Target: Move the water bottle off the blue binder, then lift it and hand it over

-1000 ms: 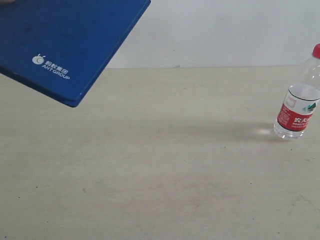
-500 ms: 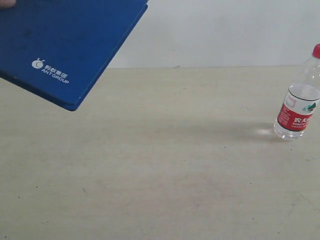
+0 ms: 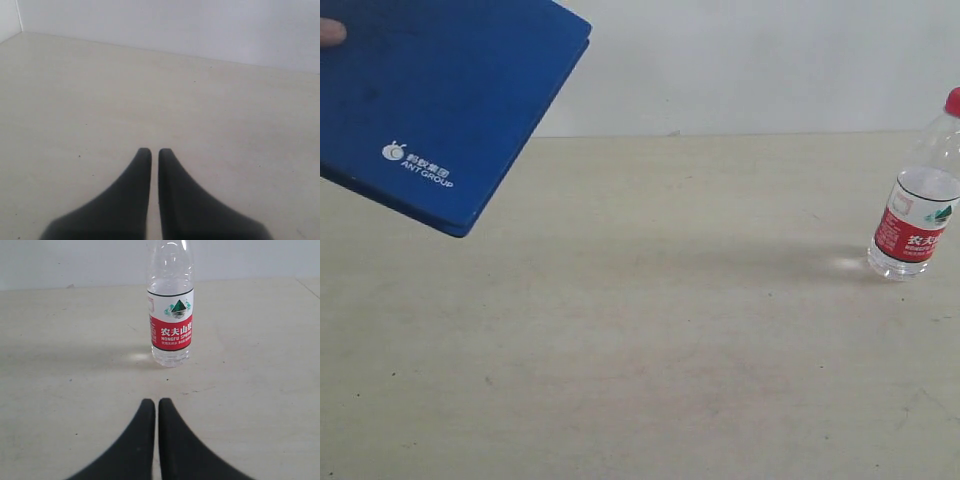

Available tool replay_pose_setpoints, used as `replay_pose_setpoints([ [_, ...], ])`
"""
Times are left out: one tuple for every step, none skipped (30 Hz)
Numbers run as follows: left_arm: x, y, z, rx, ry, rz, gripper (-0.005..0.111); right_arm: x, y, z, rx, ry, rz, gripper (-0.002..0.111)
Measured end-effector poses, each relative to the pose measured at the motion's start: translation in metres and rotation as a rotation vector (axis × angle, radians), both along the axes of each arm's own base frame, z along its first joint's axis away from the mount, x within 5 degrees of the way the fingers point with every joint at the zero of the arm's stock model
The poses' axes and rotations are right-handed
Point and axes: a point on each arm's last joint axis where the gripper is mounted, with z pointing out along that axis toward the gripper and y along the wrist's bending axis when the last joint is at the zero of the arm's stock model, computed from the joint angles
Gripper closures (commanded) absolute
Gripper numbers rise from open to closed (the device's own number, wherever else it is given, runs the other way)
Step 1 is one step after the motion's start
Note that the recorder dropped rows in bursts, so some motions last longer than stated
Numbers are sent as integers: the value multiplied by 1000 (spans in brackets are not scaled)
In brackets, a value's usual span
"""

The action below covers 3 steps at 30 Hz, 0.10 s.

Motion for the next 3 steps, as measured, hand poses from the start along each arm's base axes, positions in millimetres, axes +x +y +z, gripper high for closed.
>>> replay_pose_setpoints([
  [0, 0, 0, 0, 0, 0, 101, 0, 0, 0, 0, 0, 0, 108],
  [0, 0, 0, 0, 0, 0, 101, 0, 0, 0, 0, 0, 0, 108],
  [0, 0, 0, 0, 0, 0, 101, 0, 0, 0, 0, 0, 0, 108],
])
